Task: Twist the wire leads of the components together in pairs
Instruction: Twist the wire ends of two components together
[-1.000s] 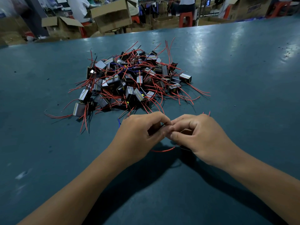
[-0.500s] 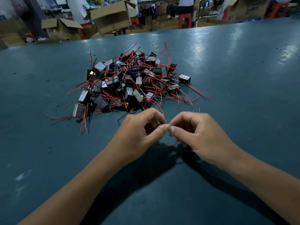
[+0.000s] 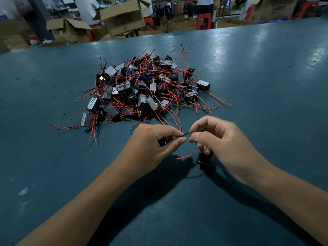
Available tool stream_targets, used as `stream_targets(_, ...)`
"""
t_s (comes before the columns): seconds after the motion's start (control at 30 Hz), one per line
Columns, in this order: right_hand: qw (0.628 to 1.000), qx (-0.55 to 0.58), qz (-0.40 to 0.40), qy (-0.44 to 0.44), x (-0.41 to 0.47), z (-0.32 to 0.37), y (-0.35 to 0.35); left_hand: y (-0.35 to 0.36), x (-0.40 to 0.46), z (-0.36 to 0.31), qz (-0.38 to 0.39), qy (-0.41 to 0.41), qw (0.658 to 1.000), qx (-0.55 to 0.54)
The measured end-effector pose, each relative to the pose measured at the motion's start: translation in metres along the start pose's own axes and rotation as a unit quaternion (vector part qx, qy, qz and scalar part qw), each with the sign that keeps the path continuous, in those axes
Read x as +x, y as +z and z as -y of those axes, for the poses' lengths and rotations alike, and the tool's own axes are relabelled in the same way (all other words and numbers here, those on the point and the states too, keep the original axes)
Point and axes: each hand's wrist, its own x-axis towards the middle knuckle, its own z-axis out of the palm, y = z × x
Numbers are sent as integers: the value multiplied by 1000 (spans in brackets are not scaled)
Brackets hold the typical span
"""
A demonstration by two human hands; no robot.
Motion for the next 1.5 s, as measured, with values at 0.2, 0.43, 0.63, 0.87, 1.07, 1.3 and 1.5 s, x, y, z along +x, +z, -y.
stream_targets(0.2, 997, -58, -14, -47, 0, -4, 1, -2, 1, 2, 11, 13, 1000, 8)
stream_targets(0.43, 996, -74, -11, -41, -1, -3, 1, -9, 1, 2, 29, 10, 999, 8)
stream_targets(0.63, 997, -67, 3, -38, -1, -1, 1, -11, 0, 4, 34, 1, 999, 7)
stream_targets(0.87, 999, -34, 7, 10, -1, -4, 0, -12, 0, 6, 21, -18, 1000, -2)
stream_targets(1.07, 999, -1, 5, 31, -1, -5, 1, -9, -2, 2, 27, -32, 999, -2)
stream_targets(1.3, 999, 32, -14, 39, -2, -5, 3, -5, -2, 0, 30, -34, 999, 6)
stream_targets(1.5, 998, 45, -30, 44, -2, -3, 5, -4, -2, 0, 27, -42, 999, 3)
